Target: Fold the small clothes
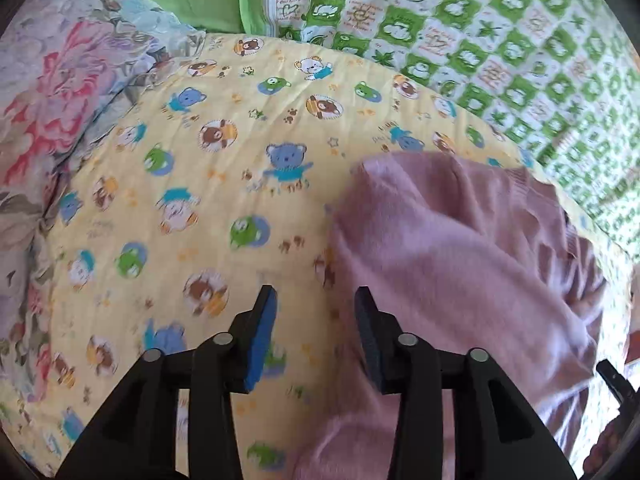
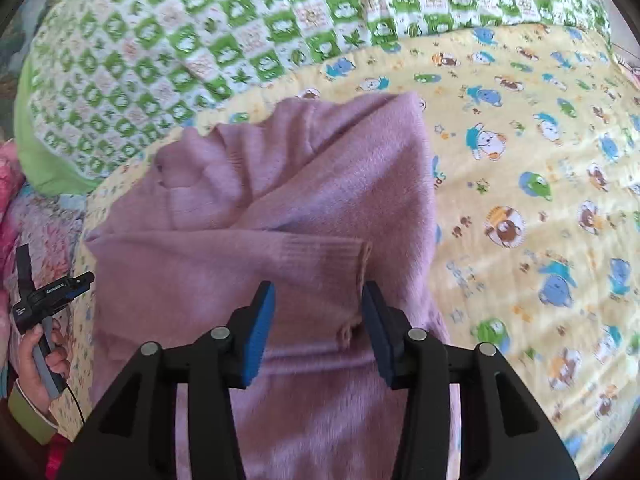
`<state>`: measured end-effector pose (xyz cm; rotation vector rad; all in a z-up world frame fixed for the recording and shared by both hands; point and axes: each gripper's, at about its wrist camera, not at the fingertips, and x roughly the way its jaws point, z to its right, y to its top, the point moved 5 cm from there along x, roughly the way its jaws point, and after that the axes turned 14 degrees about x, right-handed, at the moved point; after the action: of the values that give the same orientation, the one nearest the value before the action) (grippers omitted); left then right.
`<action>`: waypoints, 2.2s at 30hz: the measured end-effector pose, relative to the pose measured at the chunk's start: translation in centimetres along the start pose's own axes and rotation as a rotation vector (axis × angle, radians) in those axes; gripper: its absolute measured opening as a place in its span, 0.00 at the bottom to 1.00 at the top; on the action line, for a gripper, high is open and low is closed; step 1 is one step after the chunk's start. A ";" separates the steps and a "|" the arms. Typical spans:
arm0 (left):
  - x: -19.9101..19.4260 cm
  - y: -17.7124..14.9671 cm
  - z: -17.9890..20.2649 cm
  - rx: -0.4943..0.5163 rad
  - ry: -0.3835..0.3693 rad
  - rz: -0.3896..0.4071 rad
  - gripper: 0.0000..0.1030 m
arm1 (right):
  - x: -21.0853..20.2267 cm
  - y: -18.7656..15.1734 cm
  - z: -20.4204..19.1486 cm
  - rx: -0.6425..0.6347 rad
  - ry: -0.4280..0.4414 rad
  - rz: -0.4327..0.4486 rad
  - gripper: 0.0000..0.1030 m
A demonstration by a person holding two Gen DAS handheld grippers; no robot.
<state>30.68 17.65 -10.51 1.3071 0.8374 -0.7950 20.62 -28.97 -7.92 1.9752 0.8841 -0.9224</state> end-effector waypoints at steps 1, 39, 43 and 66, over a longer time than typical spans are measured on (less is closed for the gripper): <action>-0.6 -0.7 0.1 0.008 -0.006 -0.003 0.55 | -0.7 -0.4 0.1 0.001 0.003 -0.004 0.45; -10.5 -27.5 1.8 0.043 -0.317 -0.199 0.72 | -10.3 -14.0 5.8 0.039 -0.015 -0.143 0.45; -11.9 -31.3 3.3 0.089 -0.373 -0.228 0.76 | -11.8 -17.7 8.1 0.073 0.001 -0.192 0.45; -13.6 -35.3 8.1 0.255 -0.428 -0.199 0.09 | -13.3 -27.6 9.0 0.100 0.170 -0.257 0.07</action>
<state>-6.06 6.49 -15.03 1.2201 0.5372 -1.3197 -11.20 -27.24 -10.37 2.0809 1.2324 -0.9674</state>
